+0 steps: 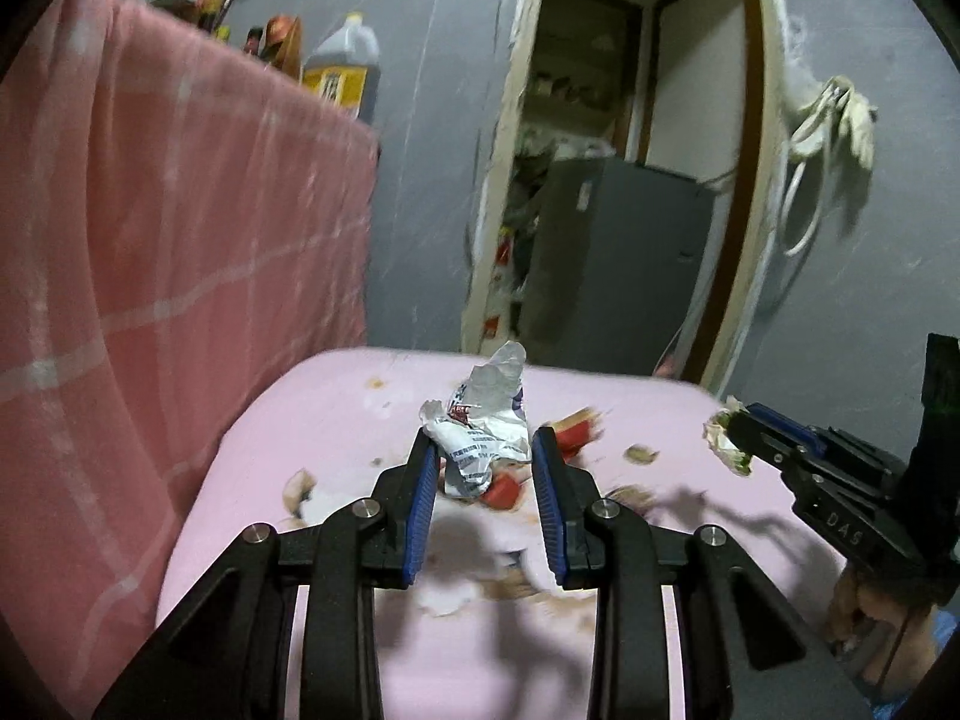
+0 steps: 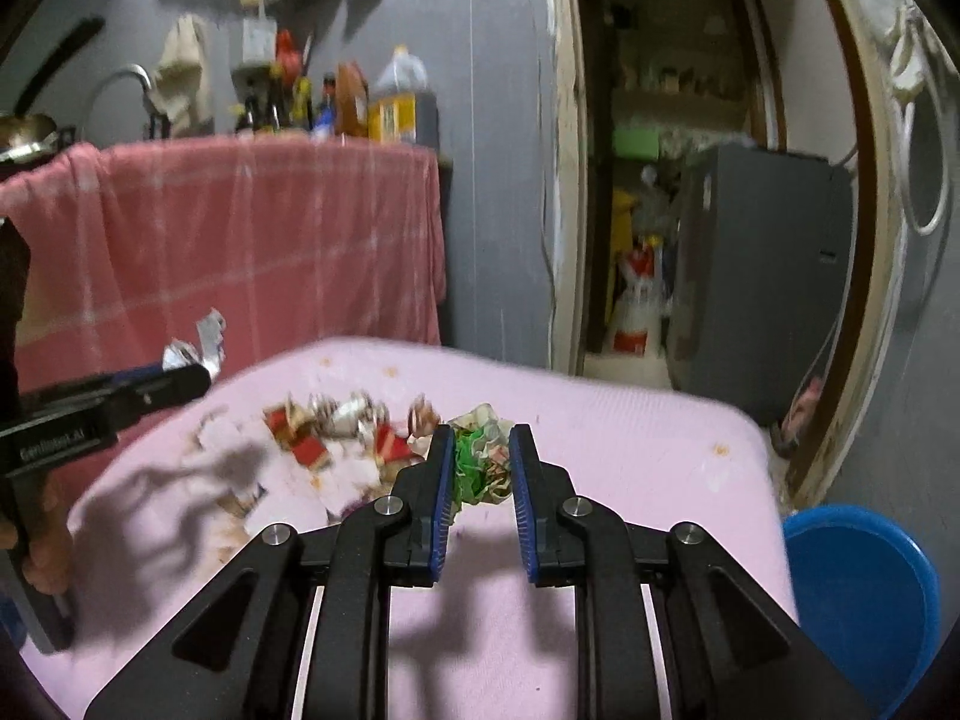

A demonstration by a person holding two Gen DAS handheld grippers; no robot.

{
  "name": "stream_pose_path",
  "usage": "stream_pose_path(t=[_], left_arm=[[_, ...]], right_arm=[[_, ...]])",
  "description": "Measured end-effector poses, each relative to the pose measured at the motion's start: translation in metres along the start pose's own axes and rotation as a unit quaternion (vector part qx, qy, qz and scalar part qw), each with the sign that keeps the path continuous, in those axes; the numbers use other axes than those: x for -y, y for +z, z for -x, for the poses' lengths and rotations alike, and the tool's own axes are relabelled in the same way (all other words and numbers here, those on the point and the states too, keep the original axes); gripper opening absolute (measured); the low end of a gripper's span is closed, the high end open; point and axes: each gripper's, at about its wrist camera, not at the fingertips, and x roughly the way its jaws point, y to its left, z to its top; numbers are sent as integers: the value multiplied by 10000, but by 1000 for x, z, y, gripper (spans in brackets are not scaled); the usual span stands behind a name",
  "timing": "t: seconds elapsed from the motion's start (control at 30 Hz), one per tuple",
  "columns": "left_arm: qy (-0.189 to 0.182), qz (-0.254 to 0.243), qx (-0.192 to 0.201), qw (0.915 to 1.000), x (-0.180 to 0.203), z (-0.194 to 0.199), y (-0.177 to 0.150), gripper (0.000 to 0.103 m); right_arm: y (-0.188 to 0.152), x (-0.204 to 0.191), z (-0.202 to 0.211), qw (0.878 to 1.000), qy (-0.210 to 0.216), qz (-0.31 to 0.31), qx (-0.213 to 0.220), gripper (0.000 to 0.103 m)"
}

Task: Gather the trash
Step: 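Carry the green wrapper over the blue basin and open the right gripper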

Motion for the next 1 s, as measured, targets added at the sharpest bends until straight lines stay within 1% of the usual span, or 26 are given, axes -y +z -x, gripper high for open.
stream_pose_path(t=[0.1,0.27,0.33,0.47,0.6,0.77,0.83,1.0], left_arm=[[-58,-84,265,9996,16,7,3,27],[-192,-280,630,9974,48,8,11,27],[-272,-323,742,9964,58,7,16,27],[-493,-397,878,9941,82,4,24,27],[-744,-523,921,9916,110,0,30,27],[-1088,-668,835,9883,147,-15,35,27],[-1202,-750,759,9870,162,-21,34,27],[-1541,-922,428,9828,203,-47,28,27]], right_arm=[[6,2,20,9985,-21,-13,551,16],[18,3,57,9898,-295,172,1382,16],[21,4,72,9850,-422,209,1662,16],[25,16,91,9779,-701,148,1966,16],[25,37,108,9713,-1010,-70,2154,16],[19,73,124,9638,-1419,-465,2207,16],[15,86,130,9614,-1564,-579,2189,16],[3,121,134,9573,-1939,-939,1930,16]])
